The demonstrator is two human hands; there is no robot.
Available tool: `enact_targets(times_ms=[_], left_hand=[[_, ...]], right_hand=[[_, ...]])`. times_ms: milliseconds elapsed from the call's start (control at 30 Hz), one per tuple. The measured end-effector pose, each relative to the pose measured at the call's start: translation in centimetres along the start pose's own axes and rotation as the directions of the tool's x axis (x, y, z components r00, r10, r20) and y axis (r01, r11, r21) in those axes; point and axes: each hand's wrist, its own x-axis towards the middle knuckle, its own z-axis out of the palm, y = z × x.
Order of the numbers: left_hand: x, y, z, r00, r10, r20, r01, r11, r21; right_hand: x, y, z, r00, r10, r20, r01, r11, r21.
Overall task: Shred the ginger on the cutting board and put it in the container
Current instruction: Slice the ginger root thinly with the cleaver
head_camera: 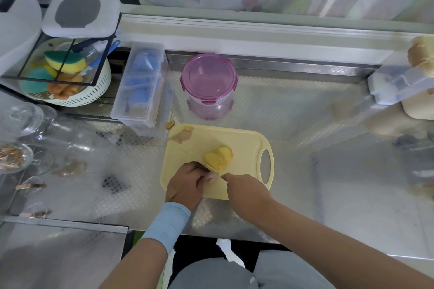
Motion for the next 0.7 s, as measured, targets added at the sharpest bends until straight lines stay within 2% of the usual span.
enact_targets(times_ms=[200,433,700], left_hand=[[0.0,-0.1,0.0,1.000,-0.025,0.018,0.025,1.000,0.007],[0.0,0.0,-0.2,0.997,-0.062,0.047,0.063,0.998,-0.026],[-0.4,-0.1,0.2,0.998,-0.041,0.043,0.040,0.999,0.018]], right_hand=[[-0.8,0.5,0.1,0.999,0.043,0.018,-0.043,0.999,0.031],[0.2,0.7,0.2,0.999,0.026,0.043,-0.028,0.999,0.035],[0.5,0.5,0.5,1.000,0.022,0.017,-0.023,1.000,0.020]])
